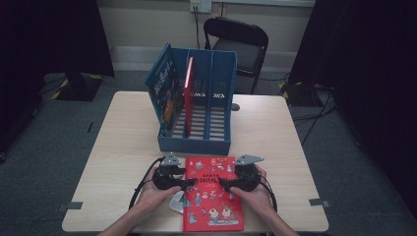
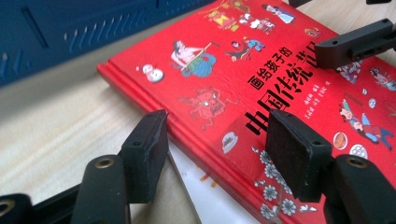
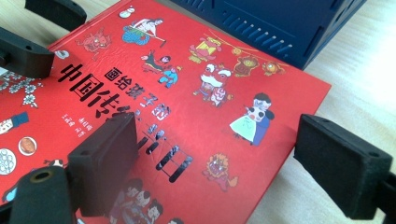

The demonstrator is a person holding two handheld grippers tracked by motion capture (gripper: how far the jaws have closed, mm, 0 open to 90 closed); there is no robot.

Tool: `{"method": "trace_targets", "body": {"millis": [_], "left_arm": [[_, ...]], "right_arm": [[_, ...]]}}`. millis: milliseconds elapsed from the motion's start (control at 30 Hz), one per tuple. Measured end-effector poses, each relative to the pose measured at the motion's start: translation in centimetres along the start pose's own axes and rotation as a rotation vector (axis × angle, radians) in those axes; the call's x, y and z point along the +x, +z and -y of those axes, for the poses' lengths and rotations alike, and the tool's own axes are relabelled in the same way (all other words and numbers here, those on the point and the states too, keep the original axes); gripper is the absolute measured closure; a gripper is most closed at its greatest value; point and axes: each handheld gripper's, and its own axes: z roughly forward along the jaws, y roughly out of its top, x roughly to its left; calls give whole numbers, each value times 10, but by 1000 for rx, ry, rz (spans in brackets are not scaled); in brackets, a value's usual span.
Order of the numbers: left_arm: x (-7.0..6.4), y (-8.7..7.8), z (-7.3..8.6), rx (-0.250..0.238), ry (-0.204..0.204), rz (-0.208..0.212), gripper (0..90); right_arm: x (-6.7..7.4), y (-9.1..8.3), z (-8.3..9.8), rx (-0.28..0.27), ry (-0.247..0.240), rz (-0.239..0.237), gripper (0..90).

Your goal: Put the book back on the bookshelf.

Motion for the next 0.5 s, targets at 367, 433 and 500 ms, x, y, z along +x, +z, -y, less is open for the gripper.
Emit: {"method": "trace_targets", "body": {"millis": [367, 433, 500], "left_arm": [[-5, 2, 6, 19, 8, 35, 241], [-8, 2, 6, 23, 18, 30, 202], [-7, 1, 6, 28, 17, 35, 203]], "right_arm": [[-5, -1, 5, 12, 73, -45, 112], [-6, -1, 6, 13, 77, -48, 107], [-6, 0, 6, 14, 79, -49, 102]]}}
